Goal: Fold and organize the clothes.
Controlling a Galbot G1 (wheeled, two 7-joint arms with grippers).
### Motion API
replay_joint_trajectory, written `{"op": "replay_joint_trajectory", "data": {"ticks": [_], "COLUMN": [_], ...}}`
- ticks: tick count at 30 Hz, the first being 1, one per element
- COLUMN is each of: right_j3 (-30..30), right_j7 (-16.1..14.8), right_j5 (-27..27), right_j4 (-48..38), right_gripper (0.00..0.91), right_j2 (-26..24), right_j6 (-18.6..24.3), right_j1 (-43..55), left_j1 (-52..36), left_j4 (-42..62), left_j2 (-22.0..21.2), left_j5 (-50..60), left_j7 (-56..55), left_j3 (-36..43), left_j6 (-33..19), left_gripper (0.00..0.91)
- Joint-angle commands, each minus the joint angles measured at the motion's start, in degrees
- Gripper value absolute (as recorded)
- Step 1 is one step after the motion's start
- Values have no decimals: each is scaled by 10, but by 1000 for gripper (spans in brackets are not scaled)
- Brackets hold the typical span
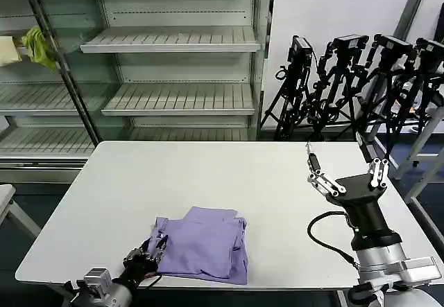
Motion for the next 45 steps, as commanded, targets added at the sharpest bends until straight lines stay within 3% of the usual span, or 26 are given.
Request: {"op": "replay_joint_trajectory", "data": {"ticks": [1, 12, 19, 33, 45], "right_j3": [0, 4, 1, -7, 2], "right_j7": [1, 1, 1, -2, -1], "right_j5": [-1, -1, 0, 2, 5], "right_j4": [7, 12, 7, -7, -4], "right_gripper": [907, 907, 907, 907, 907], "right_j2": [2, 1, 0, 1, 1], "right_j6": [0, -1, 0, 0, 0], "right_j1": [-3, -6, 0, 17, 14], "left_j1": [0, -15, -46, -70, -73], "left_j4": [-1, 8, 34, 77, 55], "left_j2": [0, 0, 30, 158, 293], "left_j5": [1, 2, -31, -92, -128], "left_j7": [2, 2, 0, -3, -11], "left_j3": [-1, -8, -73, -234, -312], "left_j6": [-1, -2, 4, 17, 41], "left_gripper": [10, 10, 10, 10, 10]}}
